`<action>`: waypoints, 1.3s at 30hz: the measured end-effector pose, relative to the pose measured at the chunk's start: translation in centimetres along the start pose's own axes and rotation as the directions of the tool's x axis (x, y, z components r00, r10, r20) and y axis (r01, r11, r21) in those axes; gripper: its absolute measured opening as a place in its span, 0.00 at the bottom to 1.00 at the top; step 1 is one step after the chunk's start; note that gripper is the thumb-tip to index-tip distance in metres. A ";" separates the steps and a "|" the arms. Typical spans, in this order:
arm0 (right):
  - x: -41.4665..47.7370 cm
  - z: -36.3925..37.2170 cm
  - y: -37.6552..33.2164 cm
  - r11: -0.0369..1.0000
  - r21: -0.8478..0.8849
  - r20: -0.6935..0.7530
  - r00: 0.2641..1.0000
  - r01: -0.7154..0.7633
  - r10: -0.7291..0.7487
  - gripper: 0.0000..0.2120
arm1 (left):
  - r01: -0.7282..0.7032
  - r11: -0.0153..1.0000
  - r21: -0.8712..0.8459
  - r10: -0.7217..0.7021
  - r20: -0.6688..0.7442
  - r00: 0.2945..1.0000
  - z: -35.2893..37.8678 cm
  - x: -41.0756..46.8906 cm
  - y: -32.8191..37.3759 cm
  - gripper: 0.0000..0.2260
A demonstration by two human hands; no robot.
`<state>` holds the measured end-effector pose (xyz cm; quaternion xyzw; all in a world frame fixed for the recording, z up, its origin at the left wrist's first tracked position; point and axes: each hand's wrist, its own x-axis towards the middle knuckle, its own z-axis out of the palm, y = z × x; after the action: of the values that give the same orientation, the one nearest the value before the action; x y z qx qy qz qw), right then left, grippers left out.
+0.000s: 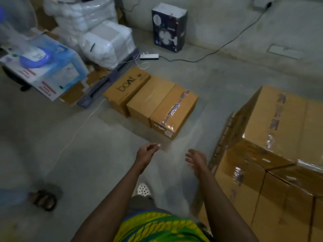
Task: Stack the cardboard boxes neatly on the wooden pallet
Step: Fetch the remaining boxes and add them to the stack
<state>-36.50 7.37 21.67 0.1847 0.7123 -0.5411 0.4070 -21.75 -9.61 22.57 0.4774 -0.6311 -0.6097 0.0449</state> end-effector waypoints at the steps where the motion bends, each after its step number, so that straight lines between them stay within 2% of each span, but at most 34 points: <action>1: 0.1 3.1 -0.4 1.000 -0.013 0.029 0.999 -0.016 0.016 0.13 | 0.011 1.000 -0.006 -0.011 -0.032 0.999 -2.7 1.2 0.1 0.14; 6: -0.8 16.7 -3.6 0.988 -0.156 0.237 0.971 -0.005 0.042 0.10 | 0.036 0.997 -0.075 -0.052 -0.221 0.974 -15.9 6.0 1.8 0.08; 9: 0.1 22.3 -5.8 0.976 -0.214 0.308 0.951 0.036 0.033 0.09 | 0.025 0.993 -0.117 -0.057 -0.278 0.959 -21.2 8.7 2.9 0.06; 15: 6.5 29.5 -10.5 0.985 -0.163 0.276 0.961 0.049 -0.002 0.04 | 0.105 0.972 -0.208 -0.158 -0.257 0.954 -24.3 16.3 4.3 0.07; 19: 12.8 35.3 -15.4 0.992 -0.102 0.223 0.973 0.081 -0.056 0.05 | 0.179 0.948 -0.264 -0.238 -0.213 0.948 -24.9 23.2 5.1 0.10; 23: 18.9 41.8 -22.8 0.973 -0.204 0.210 0.976 0.110 -0.067 0.05 | 0.270 0.878 -0.395 -0.385 -0.248 0.889 -27.2 30.4 7.4 0.13; 28: 22.5 49.2 -30.8 0.970 -0.187 0.241 0.964 0.157 -0.109 0.08 | 0.278 0.851 -0.446 -0.434 -0.298 0.850 -31.2 36.6 12.0 0.09; 32: 23.8 53.6 -32.3 0.927 -0.309 0.275 0.953 0.212 -0.126 0.08 | 0.294 0.827 -0.479 -0.471 -0.307 0.827 -34.5 41.0 14.4 0.10; 36: 26.1 58.1 -32.5 0.835 -0.454 0.293 0.937 0.312 -0.190 0.06 | 0.395 0.787 -0.473 -0.555 -0.264 0.789 -37.1 47.0 14.2 0.14; 39: 29.1 63.3 -32.2 0.752 -0.551 0.293 0.928 0.361 -0.231 0.10 | 0.472 0.748 -0.467 -0.610 -0.202 0.766 -39.4 52.8 13.4 0.10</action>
<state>-52.54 -67.22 13.70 -0.1256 0.8196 -0.3634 0.4246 -32.48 -75.62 15.62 0.7215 -0.3101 -0.6156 0.0662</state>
